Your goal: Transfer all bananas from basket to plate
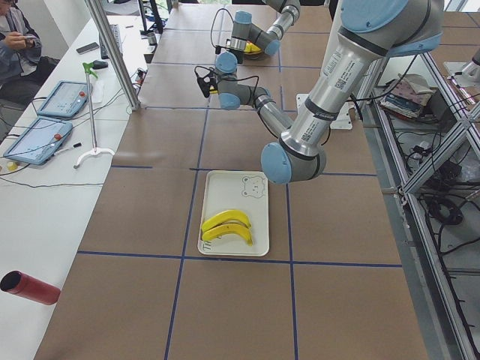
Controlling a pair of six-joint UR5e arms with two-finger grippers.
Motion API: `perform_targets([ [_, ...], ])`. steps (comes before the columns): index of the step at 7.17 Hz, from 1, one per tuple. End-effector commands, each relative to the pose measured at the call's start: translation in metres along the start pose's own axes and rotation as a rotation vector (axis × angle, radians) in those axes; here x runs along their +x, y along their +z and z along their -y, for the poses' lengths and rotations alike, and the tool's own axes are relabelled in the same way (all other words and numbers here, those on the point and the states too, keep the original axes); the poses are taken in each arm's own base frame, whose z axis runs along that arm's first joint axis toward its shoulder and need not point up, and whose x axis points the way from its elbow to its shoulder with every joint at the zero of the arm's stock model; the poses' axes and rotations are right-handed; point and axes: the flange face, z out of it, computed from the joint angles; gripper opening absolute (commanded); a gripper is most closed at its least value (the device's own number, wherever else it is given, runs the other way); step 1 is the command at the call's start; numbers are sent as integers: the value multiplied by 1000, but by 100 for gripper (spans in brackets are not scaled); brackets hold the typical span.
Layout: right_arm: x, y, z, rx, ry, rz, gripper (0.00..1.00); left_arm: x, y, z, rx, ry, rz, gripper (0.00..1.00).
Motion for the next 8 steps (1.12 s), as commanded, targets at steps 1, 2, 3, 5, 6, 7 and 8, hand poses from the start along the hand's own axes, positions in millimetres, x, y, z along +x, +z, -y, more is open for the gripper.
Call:
perform_targets([
  [1,-13,2,-9,-9,-10,18,8,6,9,-11,-14,5,0,100],
  [2,-15,2,-11,-11,-11,22,8,5,11,-14,-18,8,2,100],
  [3,-15,2,-12,-13,-12,22,8,3,15,-13,-17,3,11,93],
  [5,-17,1,-12,-12,-13,25,8,2,17,-12,-16,2,13,55],
  [6,-17,1,-12,-12,-13,25,8,1,18,-11,-16,0,18,55],
  [7,-17,1,-12,-12,-13,25,9,1,18,-11,-16,0,18,51],
  [8,-16,2,-12,-12,-12,23,23,1,18,-11,-16,1,17,24],
])
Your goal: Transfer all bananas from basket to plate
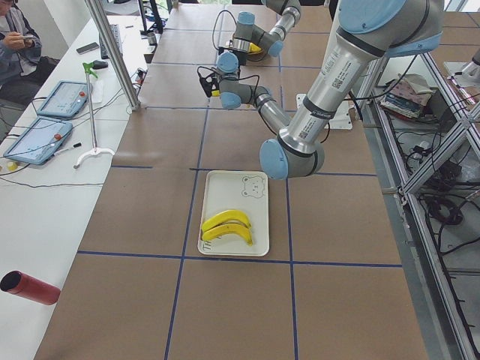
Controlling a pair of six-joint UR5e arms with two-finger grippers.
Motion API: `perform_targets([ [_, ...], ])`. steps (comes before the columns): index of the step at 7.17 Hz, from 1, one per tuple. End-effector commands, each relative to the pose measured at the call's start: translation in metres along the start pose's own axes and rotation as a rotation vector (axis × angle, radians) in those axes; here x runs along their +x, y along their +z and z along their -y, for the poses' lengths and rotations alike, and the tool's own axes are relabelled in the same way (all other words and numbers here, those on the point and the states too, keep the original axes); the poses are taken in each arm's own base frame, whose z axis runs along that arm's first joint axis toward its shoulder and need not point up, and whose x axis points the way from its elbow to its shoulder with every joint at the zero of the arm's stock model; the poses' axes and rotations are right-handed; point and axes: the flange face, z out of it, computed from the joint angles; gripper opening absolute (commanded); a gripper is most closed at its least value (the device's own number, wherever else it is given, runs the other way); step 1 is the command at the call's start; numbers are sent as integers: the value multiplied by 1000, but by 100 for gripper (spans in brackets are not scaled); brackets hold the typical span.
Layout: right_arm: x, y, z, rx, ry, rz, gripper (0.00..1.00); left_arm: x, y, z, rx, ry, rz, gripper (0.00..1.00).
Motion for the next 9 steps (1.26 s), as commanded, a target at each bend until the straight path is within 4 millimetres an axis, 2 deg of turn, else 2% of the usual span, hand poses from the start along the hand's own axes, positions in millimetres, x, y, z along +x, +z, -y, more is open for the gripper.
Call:
perform_targets([
  [1,1,1,0,-1,1,-2,99,1,-1,0,0,1,-3,4],
  [3,1,0,2,2,7,-4,100,1,-7,6,9,4,-9,0],
  [4,2,-3,7,8,12,-9,100,0,-13,17,23,7,-10,0],
  [5,10,-9,19,18,22,-25,100,-20,-17,36,43,-9,13,0],
  [6,27,-12,37,20,56,-104,100,-56,-23,62,81,-42,53,0],
  [8,58,-18,61,-32,73,-259,100,-125,-71,141,205,-128,112,0],
  [9,74,-26,74,-64,49,-358,100,-161,-89,169,246,-106,155,0],
])
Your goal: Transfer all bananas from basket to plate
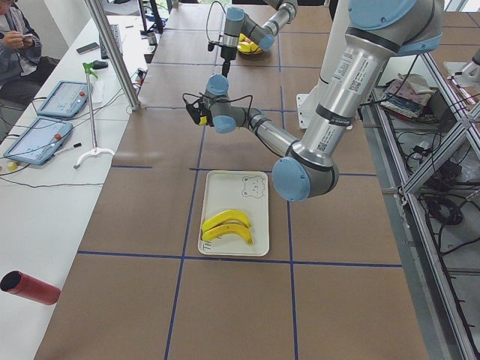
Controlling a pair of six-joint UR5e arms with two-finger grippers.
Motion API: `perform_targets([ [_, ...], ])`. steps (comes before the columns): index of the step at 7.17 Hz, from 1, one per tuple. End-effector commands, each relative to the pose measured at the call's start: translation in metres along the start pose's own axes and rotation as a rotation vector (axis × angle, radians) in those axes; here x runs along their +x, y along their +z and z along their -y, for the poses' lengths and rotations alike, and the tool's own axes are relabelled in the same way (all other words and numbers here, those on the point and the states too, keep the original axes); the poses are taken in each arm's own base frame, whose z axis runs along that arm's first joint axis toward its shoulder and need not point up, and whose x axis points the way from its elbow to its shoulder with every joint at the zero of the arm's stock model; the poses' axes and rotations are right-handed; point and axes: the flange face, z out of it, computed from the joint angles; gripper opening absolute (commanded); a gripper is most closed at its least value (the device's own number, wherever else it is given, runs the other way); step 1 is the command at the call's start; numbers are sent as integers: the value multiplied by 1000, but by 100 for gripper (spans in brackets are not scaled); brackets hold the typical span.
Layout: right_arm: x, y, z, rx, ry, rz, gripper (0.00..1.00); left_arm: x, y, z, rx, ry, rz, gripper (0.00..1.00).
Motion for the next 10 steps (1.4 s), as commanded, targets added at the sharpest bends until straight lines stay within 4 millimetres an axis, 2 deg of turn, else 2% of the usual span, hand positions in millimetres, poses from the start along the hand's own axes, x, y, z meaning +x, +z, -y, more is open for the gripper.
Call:
perform_targets([
  [1,36,-13,27,-53,-62,-196,100,-99,-19,78,97,59,117,0],
  [2,61,-27,34,-61,-81,-247,100,-146,-27,102,119,116,176,0],
  [3,95,-38,38,-68,-105,-282,100,-189,-37,122,142,147,231,0],
  [4,114,-45,46,-68,-150,-298,100,-223,-48,137,154,180,272,0],
  [5,121,-45,47,-71,-155,-307,100,-242,-52,142,158,185,296,2],
  [6,120,-45,47,-71,-157,-306,100,-249,-52,146,174,183,309,17],
  [7,120,-46,46,-70,-158,-305,100,-252,-51,148,176,215,318,65],
  [8,126,-47,46,-70,-155,-310,100,-255,-51,149,168,264,328,99],
  [9,133,-53,53,-71,-163,-310,100,-258,-55,146,133,339,334,100],
  [10,151,-62,62,-83,-171,-307,100,-255,-69,155,99,366,319,100],
])
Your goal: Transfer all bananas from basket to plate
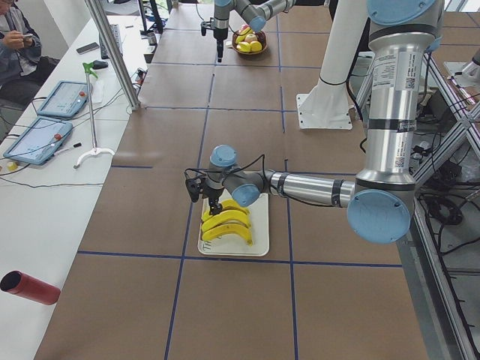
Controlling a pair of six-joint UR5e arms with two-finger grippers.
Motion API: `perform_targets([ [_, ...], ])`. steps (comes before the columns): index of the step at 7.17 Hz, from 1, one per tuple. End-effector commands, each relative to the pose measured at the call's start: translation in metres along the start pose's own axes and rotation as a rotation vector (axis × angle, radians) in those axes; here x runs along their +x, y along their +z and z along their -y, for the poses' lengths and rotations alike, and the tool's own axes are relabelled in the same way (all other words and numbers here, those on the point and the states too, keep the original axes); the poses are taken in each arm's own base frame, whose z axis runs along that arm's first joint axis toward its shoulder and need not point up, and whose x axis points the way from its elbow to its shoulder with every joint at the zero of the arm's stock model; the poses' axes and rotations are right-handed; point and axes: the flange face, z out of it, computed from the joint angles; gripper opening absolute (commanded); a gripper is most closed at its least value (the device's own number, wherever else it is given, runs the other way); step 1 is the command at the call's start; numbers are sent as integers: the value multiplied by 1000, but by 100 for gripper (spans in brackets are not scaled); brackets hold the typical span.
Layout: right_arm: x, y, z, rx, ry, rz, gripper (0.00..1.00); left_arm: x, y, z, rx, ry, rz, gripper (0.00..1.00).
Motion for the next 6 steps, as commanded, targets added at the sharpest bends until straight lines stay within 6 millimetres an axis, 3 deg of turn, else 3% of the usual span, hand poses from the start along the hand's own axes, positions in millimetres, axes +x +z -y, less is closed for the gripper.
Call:
perform_targets([
  [1,52,-8,2,-20,-36,1,100,-4,-35,25,-98,23,-90,100],
  [2,98,-12,-19,-28,-92,-22,100,5,-54,27,-167,23,-153,100],
  [3,142,-18,-40,-58,-157,-65,100,27,-71,25,-181,51,-201,100],
  [4,196,-19,-73,-85,-215,-104,100,48,-84,24,-167,66,-232,100],
  [6,285,-16,-146,-102,-262,-129,100,58,-85,26,-163,73,-241,100],
])
